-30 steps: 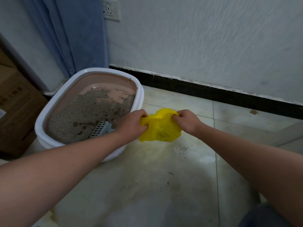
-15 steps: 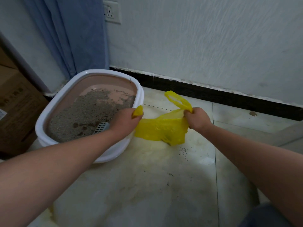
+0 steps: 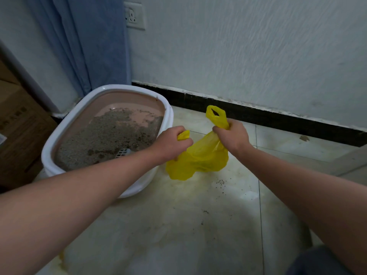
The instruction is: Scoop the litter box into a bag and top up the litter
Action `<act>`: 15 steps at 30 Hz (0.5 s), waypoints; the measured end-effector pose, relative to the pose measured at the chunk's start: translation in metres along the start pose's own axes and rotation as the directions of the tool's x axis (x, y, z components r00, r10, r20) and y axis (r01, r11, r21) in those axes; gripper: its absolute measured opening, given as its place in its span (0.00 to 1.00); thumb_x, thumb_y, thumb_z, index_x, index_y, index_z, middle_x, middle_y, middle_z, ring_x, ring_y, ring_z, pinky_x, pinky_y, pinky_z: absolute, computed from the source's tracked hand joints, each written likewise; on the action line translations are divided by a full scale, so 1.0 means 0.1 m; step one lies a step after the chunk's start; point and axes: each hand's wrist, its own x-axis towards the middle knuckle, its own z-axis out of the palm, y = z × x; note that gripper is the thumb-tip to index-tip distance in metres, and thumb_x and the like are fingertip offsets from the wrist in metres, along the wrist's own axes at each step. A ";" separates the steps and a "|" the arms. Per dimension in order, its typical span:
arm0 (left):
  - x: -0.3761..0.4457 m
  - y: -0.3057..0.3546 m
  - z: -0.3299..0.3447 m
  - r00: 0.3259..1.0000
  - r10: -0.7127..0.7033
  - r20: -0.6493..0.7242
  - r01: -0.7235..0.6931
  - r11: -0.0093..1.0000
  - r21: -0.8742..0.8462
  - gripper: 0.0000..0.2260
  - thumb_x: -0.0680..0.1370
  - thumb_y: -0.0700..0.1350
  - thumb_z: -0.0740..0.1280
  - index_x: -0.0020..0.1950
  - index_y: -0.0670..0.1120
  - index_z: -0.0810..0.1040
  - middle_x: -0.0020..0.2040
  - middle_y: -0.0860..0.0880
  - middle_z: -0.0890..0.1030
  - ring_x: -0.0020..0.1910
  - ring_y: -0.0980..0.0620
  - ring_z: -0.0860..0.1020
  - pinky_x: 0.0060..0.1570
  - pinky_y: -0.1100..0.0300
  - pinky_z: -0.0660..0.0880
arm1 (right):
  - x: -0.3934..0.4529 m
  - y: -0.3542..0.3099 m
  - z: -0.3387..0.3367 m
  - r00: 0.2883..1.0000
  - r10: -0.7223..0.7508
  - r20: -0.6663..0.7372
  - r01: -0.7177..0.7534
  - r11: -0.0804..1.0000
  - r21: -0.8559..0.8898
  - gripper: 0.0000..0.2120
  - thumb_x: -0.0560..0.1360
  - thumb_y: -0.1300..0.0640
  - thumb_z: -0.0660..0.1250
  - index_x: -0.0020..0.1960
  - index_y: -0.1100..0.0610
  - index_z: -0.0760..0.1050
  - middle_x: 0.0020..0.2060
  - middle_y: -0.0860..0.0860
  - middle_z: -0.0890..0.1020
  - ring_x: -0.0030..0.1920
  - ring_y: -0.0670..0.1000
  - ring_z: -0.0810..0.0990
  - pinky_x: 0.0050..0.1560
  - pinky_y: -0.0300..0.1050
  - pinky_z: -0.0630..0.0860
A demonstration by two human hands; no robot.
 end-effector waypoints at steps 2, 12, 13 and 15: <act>-0.01 0.07 -0.01 0.999 -0.024 0.032 0.026 0.998 -0.056 0.19 0.76 0.55 0.68 0.42 0.39 0.77 0.34 0.45 0.80 0.31 0.48 0.77 0.32 0.54 0.74 | -0.03 -0.06 -0.03 0.992 -0.116 -0.057 0.115 0.993 -0.014 0.06 0.72 0.53 0.69 0.46 0.52 0.75 0.34 0.45 0.75 0.36 0.47 0.75 0.35 0.42 0.67; 0.09 0.25 -0.19 0.966 -0.136 0.221 0.112 0.987 0.116 0.11 0.76 0.47 0.64 0.42 0.43 0.84 0.38 0.50 0.83 0.35 0.54 0.76 0.34 0.60 0.75 | -0.06 -0.28 -0.08 0.618 -0.786 0.019 0.713 0.550 -0.435 0.08 0.70 0.59 0.65 0.43 0.49 0.80 0.42 0.45 0.81 0.49 0.50 0.78 0.55 0.51 0.71; 0.08 0.20 -0.18 0.960 -0.118 0.254 0.064 0.976 0.210 0.09 0.76 0.45 0.65 0.43 0.46 0.84 0.40 0.51 0.83 0.37 0.54 0.78 0.34 0.61 0.75 | -0.04 -0.22 -0.05 0.618 -0.772 0.150 0.725 0.486 -0.489 0.09 0.69 0.61 0.64 0.40 0.49 0.80 0.39 0.45 0.81 0.47 0.51 0.79 0.58 0.51 0.69; 0.03 0.09 -0.13 0.939 -0.105 0.329 -0.030 0.924 0.380 0.07 0.76 0.44 0.64 0.46 0.49 0.83 0.46 0.52 0.83 0.44 0.53 0.80 0.42 0.59 0.77 | -0.05 -0.07 0.03 0.684 -0.605 0.408 0.706 0.407 -0.580 0.11 0.69 0.62 0.63 0.41 0.48 0.80 0.38 0.46 0.82 0.47 0.51 0.79 0.65 0.49 0.62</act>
